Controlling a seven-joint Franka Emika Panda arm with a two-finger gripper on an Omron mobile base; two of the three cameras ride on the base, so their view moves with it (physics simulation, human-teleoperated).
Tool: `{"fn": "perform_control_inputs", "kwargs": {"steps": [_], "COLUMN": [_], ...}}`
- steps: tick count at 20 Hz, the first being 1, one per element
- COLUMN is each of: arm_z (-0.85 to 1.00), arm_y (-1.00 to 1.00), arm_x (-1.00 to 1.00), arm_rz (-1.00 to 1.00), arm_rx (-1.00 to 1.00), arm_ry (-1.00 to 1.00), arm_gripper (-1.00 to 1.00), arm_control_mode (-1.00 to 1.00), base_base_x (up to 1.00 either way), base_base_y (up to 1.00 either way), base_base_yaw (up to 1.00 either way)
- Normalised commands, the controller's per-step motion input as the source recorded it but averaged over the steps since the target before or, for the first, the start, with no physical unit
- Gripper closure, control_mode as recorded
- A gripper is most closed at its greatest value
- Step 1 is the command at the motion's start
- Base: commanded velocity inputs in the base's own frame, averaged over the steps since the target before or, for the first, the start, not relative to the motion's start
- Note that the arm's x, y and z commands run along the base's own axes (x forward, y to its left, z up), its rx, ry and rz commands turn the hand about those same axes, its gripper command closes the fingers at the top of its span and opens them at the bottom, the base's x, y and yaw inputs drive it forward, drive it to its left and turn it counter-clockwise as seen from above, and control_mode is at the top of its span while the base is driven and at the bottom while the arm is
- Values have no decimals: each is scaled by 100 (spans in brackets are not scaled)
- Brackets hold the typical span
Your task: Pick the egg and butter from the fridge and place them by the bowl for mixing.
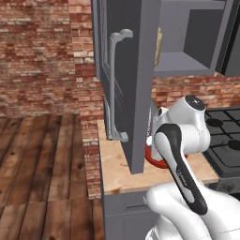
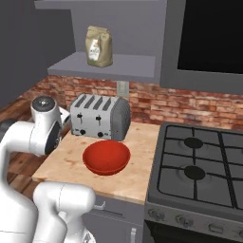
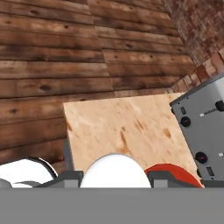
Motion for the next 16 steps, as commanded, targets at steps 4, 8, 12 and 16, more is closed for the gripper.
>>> {"fn": "perform_control_inputs", "kwargs": {"steps": [4, 8, 12, 16], "arm_z": [-26, -25, -24, -33], "arm_y": [14, 25, 15, 2], "arm_x": [27, 27, 36, 22], "arm_rz": [-2, -4, -5, 0], "arm_rx": [-8, -7, -5, -1], "arm_ry": [0, 1, 1, 1], "arm_gripper": [100, 100, 100, 100], "arm_control_mode": [-100, -100, -100, -100], "base_base_x": [0, 0, 0, 0], "base_base_y": [0, 0, 0, 0], "base_base_yaw": [0, 0, 0, 0]}}
